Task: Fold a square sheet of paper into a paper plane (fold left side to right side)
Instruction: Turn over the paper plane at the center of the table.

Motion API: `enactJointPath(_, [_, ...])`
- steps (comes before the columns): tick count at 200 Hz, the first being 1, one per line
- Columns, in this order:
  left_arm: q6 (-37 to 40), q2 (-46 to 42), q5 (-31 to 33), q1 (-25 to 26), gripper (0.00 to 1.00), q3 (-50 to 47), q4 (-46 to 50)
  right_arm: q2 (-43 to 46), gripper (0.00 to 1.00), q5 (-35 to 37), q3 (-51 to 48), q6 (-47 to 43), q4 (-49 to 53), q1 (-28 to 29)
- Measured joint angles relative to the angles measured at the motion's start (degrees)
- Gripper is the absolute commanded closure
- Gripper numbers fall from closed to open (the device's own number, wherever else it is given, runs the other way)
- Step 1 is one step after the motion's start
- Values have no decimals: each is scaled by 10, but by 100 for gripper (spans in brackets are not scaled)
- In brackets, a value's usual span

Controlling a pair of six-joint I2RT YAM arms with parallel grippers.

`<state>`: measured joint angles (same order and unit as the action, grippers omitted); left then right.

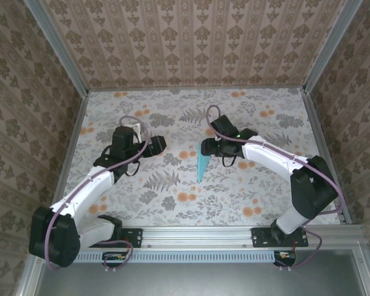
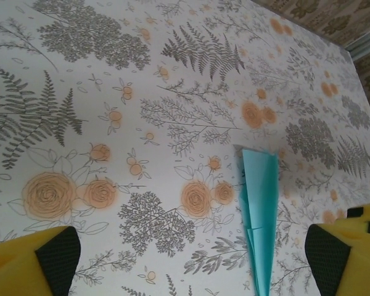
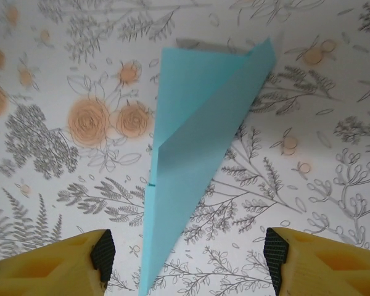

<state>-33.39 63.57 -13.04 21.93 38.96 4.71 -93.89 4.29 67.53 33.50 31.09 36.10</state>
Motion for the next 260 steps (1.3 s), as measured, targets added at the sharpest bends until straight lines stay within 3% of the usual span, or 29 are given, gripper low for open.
enactJointPath(37, [0,-19,7,-14,0,-9,-2,-74,31,45,48,6,21,39])
enactJointPath(116, [0,-26,2,-25,0,-11,0,-150,44,67,85,13,27,42])
enactJointPath(149, [0,-26,2,-25,0,-11,0,-162,55,70,85,14,30,42])
enactJointPath(212, [0,-26,2,-25,0,-11,2,-164,90,71,86,13,37,42])
enactJointPath(260, [1,-29,2,-25,0,-11,17,-123,97,50,82,12,34,42])
